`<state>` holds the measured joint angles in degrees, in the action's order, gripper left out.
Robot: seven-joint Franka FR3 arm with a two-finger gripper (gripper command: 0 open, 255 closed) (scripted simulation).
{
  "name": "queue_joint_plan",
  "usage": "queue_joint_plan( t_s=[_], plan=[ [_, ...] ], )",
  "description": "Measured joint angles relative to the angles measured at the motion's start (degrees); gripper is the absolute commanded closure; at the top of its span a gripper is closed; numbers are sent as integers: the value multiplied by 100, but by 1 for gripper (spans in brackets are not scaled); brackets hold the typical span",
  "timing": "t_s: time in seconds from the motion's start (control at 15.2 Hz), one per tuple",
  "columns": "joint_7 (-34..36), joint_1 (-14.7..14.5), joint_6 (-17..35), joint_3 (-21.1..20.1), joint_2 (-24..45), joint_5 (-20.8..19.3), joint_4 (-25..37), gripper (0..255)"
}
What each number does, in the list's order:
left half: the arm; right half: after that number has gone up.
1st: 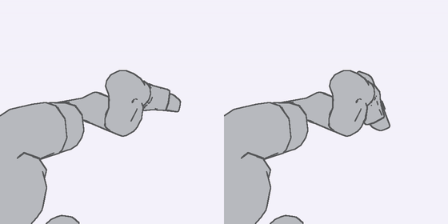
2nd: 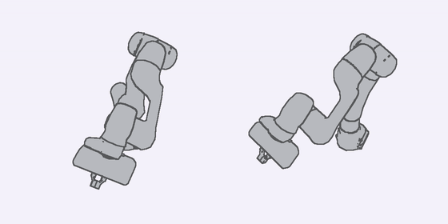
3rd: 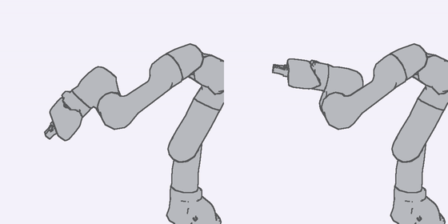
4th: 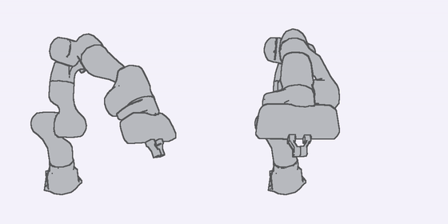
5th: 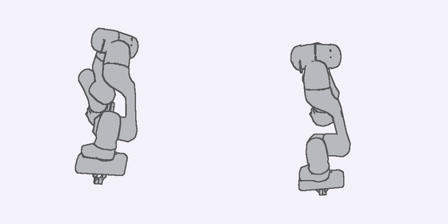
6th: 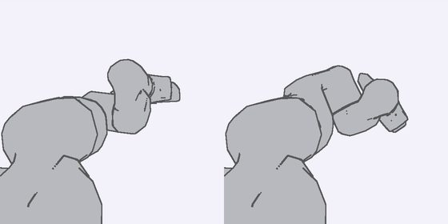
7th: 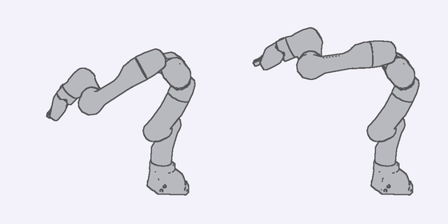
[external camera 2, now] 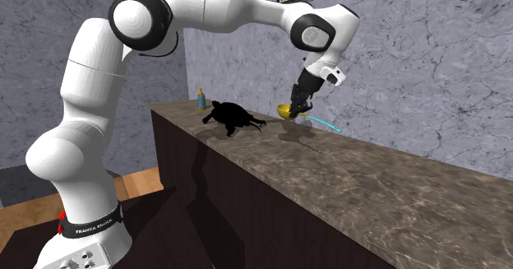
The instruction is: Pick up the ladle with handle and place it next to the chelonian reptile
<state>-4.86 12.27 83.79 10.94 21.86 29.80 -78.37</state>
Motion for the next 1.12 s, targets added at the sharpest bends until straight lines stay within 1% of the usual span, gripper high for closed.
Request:
queue_joint_plan(
  t_s=[0.53, 0.66, 0.79, 0.86, 1.12],
  plan=[
    [272, 85, -595, -13, 117, 51, 772, 255],
    [352, 49, -636, -27, 56, 54, 784, 255],
    [415, -117, -395, -58, -275, 12, 270, 255],
    [465, -229, -236, -82, -550, -25, -128, 255],
    [769, -570, 207, -239, -1197, -66, -1011, 255]
  ],
)
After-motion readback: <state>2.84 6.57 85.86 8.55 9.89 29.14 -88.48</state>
